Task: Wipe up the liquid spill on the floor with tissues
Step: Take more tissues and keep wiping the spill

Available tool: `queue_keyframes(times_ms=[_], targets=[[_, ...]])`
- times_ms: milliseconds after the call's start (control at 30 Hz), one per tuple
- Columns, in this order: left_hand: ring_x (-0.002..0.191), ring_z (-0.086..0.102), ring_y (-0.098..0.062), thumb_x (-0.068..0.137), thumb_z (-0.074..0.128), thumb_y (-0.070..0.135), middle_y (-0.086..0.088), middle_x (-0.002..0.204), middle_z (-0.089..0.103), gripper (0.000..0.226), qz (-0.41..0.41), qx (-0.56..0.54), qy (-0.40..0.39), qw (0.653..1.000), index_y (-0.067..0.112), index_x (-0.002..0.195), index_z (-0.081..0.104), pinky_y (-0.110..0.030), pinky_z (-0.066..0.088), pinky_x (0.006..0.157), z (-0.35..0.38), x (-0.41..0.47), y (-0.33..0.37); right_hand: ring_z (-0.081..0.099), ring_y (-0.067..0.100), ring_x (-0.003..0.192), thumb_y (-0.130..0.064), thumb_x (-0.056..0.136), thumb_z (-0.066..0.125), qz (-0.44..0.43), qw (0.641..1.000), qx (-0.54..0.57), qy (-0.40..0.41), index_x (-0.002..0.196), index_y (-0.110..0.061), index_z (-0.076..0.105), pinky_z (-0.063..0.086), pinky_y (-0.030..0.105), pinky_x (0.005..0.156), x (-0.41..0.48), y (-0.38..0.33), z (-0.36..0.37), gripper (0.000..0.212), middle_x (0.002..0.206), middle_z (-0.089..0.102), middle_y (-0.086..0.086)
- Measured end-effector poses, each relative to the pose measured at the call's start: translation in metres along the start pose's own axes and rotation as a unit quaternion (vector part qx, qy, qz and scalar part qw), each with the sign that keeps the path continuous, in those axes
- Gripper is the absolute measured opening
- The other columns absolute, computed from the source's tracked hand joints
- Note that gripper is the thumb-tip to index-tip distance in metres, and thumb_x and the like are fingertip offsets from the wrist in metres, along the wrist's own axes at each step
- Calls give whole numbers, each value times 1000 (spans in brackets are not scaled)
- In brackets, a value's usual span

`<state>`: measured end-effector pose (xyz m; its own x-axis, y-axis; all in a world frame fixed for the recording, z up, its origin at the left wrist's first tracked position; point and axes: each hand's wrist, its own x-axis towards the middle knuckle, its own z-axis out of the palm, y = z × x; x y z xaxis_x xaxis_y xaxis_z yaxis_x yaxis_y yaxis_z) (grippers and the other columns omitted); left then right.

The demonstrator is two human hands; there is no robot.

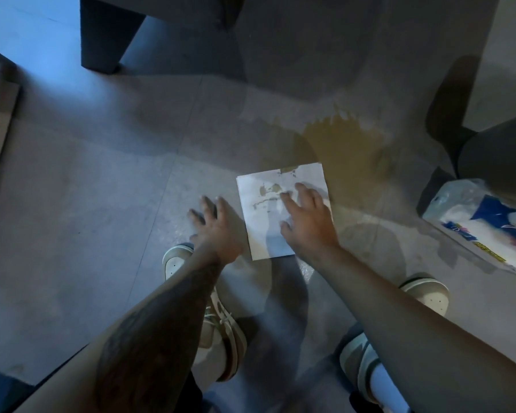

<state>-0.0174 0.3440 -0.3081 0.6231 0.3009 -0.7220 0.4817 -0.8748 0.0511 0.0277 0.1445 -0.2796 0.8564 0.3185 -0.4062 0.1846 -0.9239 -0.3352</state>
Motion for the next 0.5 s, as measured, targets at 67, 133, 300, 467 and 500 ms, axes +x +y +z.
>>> queue_keyframes(times_ms=[67, 133, 300, 467, 500], targets=[[146, -18, -55, 75, 82, 39, -15, 163, -26, 132, -10, 20, -22, 1000, 19, 154, -22, -73, 34, 105, 6, 3, 3, 14, 36, 148, -37, 91, 58, -28, 998, -37, -40, 149, -28, 38, 27, 51, 116, 7, -11, 14, 62, 163, 16, 9], [145, -20, -56, 77, 82, 33, -16, 161, -32, 133, -24, 9, -39, 999, 18, 153, -26, -71, 36, 104, 7, 5, 7, 8, 38, 150, -40, 93, 57, -49, 993, -85, -70, 151, -30, 32, 20, 52, 119, 11, -13, 26, 64, 165, 9, 9], [145, -21, -55, 78, 83, 32, -15, 158, -36, 135, -26, 21, -35, 999, 20, 151, -29, -68, 41, 104, 5, 5, 9, 11, 40, 150, -48, 94, 56, -86, 983, -142, -80, 154, -31, 26, 22, 55, 117, 11, 6, 38, 69, 166, 8, 10], [145, -21, -55, 80, 82, 31, -14, 157, -40, 134, -21, 27, -39, 999, 21, 150, -31, -68, 41, 103, 6, 6, 7, 7, 36, 151, -48, 97, 50, -81, 986, -135, -63, 154, -33, 24, 18, 54, 119, 10, 27, 33, 65, 167, 3, 4], [145, -21, -55, 81, 81, 28, -13, 157, -40, 132, -21, 26, -40, 999, 21, 151, -31, -68, 41, 103, 6, 6, 7, 5, 35, 152, -48, 96, 51, -63, 988, -130, -57, 155, -33, 23, 18, 54, 119, 9, 32, 31, 66, 167, 3, 4]])
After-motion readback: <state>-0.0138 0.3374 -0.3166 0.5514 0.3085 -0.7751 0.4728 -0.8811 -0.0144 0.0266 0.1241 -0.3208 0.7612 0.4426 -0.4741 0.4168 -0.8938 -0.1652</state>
